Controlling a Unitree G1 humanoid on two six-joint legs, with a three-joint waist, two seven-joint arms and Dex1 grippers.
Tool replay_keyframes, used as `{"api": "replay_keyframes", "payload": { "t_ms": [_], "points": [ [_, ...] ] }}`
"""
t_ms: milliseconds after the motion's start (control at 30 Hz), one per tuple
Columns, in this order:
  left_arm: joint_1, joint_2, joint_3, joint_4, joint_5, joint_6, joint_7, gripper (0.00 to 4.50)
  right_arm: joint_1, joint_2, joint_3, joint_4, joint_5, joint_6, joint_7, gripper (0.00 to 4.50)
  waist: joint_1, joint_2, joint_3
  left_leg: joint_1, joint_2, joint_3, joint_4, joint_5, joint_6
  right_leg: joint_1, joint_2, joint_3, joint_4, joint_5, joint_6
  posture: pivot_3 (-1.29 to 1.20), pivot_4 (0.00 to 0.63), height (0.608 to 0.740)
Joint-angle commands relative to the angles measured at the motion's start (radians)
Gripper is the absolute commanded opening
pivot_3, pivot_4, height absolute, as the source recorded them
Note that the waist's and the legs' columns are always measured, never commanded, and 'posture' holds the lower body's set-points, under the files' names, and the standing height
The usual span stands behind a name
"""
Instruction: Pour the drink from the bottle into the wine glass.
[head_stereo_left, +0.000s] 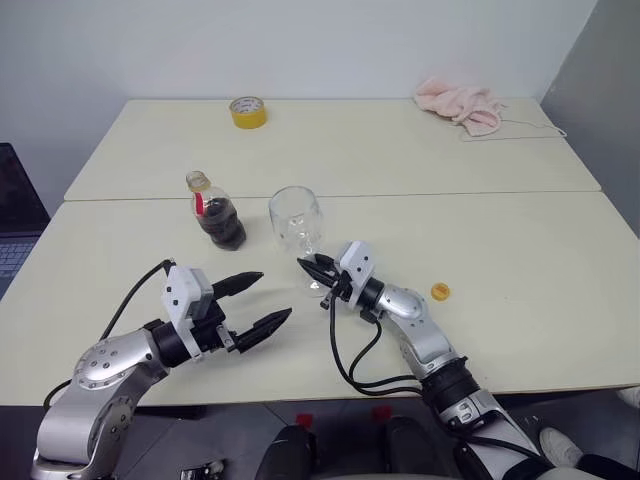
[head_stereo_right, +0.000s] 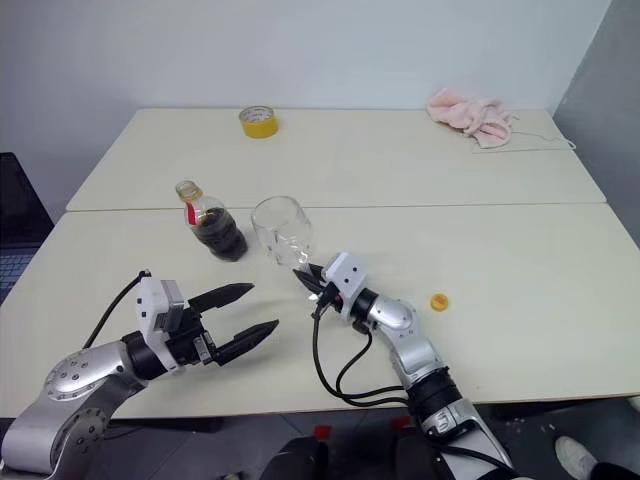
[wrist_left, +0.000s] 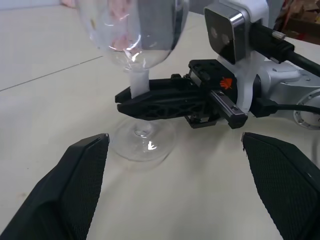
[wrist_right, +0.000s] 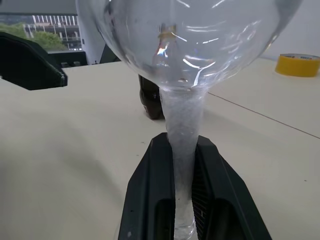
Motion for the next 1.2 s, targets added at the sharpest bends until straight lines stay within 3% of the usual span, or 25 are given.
{"api": "replay_keyframes", "payload": {
  "t_ms": [33, 333, 767, 1033, 1200],
  "points": [
    [-0.007, 0.013, 0.022, -0.037, -0.021, 0.001, -0.001, 4.5, -0.046, 0.039, -0.002, 0.019, 0.013, -0.057, 0.012, 0.17, 0.0, 0.0, 0.0, 0.0, 0.0, 0.0, 0.0, 0.0, 0.0, 0.0, 0.0, 0.0, 0.0, 0.0, 0.0, 0.0, 0.15, 0.74],
    [-0.016, 0.012, 0.012, -0.032, -0.013, 0.0, -0.001, 4.5, -0.069, 0.028, -0.003, 0.158, -0.007, -0.094, 0.061, 0.17, 0.0, 0.0, 0.0, 0.0, 0.0, 0.0, 0.0, 0.0, 0.0, 0.0, 0.0, 0.0, 0.0, 0.0, 0.0, 0.0, 0.15, 0.74],
    [0.001, 0.004, 0.008, -0.018, 0.002, -0.02, -0.006, 4.5, -0.039, -0.01, 0.002, 0.116, -0.008, -0.103, 0.091, 4.47, -0.001, 0.0, 0.0, 0.0, 0.0, 0.0, 0.0, 0.0, 0.0, 0.0, 0.0, 0.0, 0.0, 0.0, 0.0, 0.0, 0.15, 0.74],
    [-0.001, -0.001, 0.005, -0.013, 0.01, -0.027, 0.006, 4.5, -0.025, -0.034, -0.009, 0.054, -0.004, -0.053, 0.084, 4.47, 0.0, 0.0, 0.0, 0.0, 0.0, 0.0, 0.0, 0.0, 0.0, 0.0, 0.0, 0.0, 0.0, 0.0, 0.0, 0.0, 0.15, 0.74],
    [0.003, -0.007, 0.019, -0.009, 0.003, 0.0, 0.04, 4.5, 0.023, -0.096, -0.011, -0.095, 0.015, 0.049, 0.107, 4.47, 0.001, 0.0, 0.0, 0.0, 0.0, 0.0, 0.0, 0.0, 0.0, 0.0, 0.0, 0.0, 0.0, 0.0, 0.0, 0.0, 0.15, 0.74]
  ]
}}
